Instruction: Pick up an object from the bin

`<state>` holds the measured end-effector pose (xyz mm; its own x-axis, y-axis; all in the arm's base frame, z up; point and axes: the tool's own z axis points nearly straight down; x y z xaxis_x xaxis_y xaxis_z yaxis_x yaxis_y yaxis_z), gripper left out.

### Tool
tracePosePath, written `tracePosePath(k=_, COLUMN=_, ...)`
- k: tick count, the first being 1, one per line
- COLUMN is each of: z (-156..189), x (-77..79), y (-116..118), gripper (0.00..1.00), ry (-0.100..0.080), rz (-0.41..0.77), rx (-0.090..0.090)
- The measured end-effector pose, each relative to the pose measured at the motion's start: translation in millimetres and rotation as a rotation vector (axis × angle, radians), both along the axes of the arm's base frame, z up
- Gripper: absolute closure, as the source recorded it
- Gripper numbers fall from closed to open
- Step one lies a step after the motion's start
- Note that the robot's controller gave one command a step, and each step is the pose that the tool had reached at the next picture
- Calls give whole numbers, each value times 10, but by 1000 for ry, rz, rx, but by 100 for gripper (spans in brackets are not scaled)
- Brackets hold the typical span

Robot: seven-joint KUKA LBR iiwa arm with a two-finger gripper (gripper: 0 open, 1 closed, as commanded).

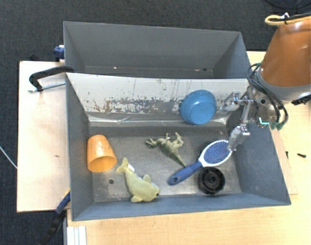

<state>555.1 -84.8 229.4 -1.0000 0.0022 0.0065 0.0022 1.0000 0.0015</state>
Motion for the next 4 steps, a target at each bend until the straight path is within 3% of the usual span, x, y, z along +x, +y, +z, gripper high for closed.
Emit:
tracePosePath(k=1, z=-1035, x=-437, y=490, gripper=0, ry=0, rz=211, rx=3)
tracePosePath(k=2, z=-1538, x=-514, y=387, gripper=0, ry=-5, rz=389, rx=3)
tracePosePath(k=3, z=-1521, x=-528, y=364, gripper=100, ry=5, rz=390, rx=1)
tracePosePath(k=4, z=44, x=-547, y=137, gripper=100, ry=-20, rz=441, rx=-4)
